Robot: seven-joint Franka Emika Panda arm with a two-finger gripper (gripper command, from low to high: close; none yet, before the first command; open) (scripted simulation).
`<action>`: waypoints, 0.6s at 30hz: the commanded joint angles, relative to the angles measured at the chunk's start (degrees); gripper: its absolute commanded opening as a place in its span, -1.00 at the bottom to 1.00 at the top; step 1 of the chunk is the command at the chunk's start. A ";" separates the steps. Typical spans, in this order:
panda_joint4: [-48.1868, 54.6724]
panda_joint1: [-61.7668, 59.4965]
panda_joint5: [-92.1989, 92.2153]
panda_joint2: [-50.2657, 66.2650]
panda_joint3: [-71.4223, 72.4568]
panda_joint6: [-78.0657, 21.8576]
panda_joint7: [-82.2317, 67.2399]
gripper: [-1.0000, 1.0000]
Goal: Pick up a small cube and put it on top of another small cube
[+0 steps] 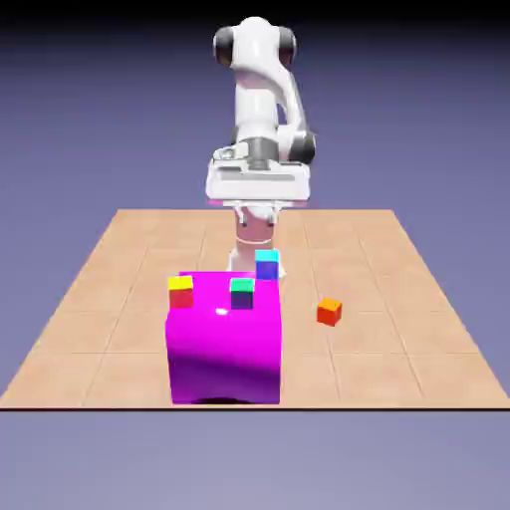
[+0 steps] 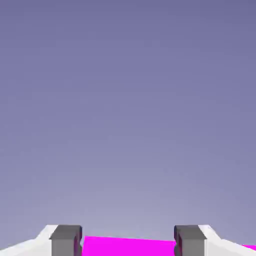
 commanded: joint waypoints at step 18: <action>20.45 10.03 -11.21 36.97 15.81 -44.86 5.61 0.00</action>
